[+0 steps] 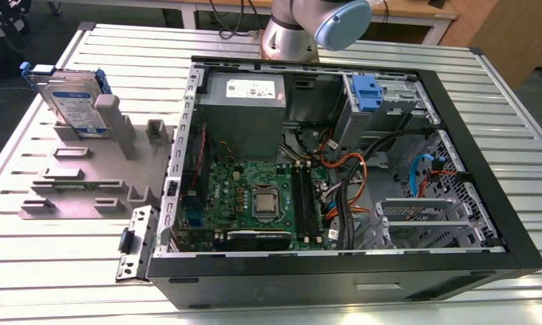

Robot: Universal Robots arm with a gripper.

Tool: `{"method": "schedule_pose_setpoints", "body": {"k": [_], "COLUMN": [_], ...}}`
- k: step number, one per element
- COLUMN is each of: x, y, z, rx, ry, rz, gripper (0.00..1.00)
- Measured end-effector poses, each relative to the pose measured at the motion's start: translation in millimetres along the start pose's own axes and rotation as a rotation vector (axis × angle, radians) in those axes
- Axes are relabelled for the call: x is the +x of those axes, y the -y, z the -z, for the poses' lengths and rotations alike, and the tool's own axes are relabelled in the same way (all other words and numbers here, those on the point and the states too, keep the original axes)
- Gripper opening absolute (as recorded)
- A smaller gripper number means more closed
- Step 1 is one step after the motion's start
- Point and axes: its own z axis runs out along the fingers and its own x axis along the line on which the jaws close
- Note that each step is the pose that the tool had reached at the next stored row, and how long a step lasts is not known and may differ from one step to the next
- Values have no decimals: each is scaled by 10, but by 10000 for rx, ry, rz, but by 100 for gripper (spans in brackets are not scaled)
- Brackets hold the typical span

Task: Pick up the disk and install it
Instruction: 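Pick up the disk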

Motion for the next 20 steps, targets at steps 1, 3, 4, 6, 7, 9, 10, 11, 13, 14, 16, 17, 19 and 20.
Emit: {"method": "schedule_pose_setpoints", "body": {"k": [1,3,4,6,7,9,10,11,13,14,16,17,19,20], "x": [0,0,0,0,0,0,0,0,0,0,0,0,0,0], "y": [0,0,0,0,0,0,0,0,0,0,0,0,0,0], "z": [0,0,0,0,0,0,0,0,0,0,0,0,0,0], "rx": [0,0,1,1,1,2,2,2,2,2,4,6,11,14], "ry": [-4,-13,-16,-24,-27,-33,-36,-40,-46,-48,-52,-53,-53,-53], "rz": [99,296,394,564,638,792,868,940,1083,1147,1264,1312,1396,1435], "gripper": [11,11,11,11,11,11,11,11,11,11,11,11,11,11]}}
